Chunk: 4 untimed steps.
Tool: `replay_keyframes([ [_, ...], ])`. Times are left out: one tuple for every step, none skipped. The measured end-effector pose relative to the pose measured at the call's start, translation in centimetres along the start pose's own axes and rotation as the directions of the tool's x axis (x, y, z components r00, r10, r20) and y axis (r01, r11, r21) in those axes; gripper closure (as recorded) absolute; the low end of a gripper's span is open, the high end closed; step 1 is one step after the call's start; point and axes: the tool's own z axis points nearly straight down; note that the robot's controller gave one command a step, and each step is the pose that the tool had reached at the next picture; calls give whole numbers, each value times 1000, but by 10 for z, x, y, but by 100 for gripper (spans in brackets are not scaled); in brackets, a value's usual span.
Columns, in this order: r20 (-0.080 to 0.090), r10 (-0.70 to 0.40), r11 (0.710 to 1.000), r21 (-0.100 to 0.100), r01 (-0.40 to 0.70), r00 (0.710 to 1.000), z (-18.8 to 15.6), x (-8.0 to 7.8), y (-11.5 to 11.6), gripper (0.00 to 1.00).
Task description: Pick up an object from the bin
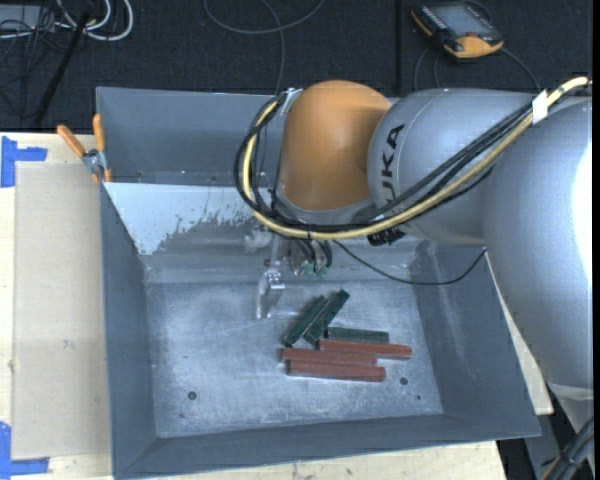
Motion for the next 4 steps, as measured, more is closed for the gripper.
replay_keyframes([
  [0, 0, 1000, 0, 0, 1000, 0, 0, 0, 0],
  [5, -153, 988, -1, 153, 988, 16, 14, -29, 0],
  [0, -197, 981, 1, 197, 981, 37, 9, -66, 0],
  [14, -393, 919, 4, 393, 919, 74, 31, -60, 100],
])
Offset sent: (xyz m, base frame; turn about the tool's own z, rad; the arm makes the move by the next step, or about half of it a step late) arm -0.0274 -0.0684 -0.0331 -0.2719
